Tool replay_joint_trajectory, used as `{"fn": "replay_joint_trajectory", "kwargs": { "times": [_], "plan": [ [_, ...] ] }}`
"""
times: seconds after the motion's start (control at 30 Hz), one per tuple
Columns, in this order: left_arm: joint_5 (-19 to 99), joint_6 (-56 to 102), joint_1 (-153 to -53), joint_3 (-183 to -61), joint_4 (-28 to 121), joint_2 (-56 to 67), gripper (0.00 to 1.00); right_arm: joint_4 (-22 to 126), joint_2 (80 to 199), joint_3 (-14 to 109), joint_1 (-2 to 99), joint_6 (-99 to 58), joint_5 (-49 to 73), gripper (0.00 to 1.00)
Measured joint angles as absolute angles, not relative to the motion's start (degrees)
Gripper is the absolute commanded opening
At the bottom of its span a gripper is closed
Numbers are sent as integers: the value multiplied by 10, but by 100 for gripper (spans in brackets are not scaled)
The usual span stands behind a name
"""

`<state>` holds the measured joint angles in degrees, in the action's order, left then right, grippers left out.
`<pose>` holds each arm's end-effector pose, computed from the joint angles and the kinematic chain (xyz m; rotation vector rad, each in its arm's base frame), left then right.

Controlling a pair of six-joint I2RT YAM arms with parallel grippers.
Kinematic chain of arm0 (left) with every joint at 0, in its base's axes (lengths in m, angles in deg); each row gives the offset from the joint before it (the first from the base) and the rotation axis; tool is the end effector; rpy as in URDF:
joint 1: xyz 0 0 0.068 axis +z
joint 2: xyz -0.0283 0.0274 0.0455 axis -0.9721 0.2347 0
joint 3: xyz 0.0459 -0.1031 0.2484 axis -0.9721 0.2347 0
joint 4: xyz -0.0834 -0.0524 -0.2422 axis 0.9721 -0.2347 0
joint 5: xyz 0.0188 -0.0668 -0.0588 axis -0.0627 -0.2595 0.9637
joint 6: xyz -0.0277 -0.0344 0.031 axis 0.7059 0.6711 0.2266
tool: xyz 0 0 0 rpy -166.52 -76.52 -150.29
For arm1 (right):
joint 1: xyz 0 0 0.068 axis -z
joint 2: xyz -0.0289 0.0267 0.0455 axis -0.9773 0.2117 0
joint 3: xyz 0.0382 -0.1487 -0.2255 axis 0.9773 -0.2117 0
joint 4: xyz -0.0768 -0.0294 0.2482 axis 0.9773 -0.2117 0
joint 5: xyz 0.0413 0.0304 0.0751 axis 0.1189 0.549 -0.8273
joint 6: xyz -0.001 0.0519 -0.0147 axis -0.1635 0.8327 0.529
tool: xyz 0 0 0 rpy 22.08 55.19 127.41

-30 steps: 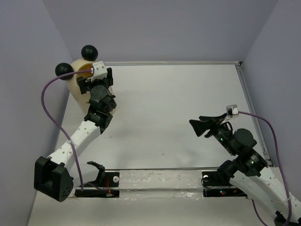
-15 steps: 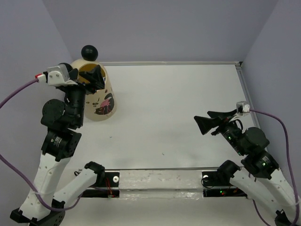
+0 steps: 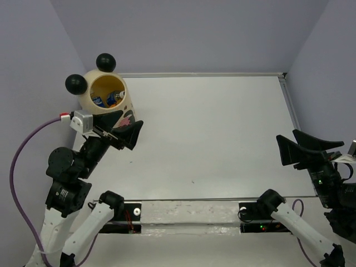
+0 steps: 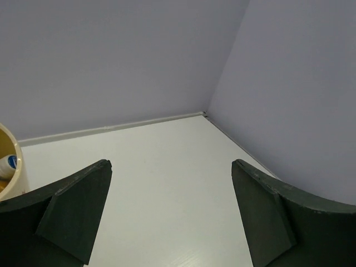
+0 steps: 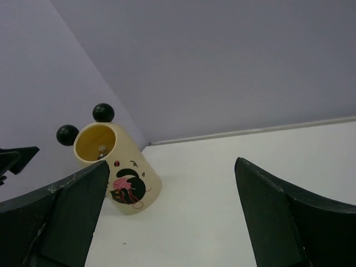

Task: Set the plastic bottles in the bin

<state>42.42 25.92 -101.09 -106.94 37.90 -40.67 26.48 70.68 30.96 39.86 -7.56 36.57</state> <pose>0.0712 -0.0399 0.4494 0.2740 1.2101 -0.7047 -0.0041 -0.0164 0.4267 0.0702 1.2501 0.7010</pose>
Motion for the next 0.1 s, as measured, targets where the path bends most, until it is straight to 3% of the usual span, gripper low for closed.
{"fn": "replay_joint_trajectory", "kwargs": {
  "times": [0.1],
  "plan": [
    [444, 262, -1011, -1052, 379, -432, 99, 258, 700, 305, 399, -74, 371, 100]
  ]
}}
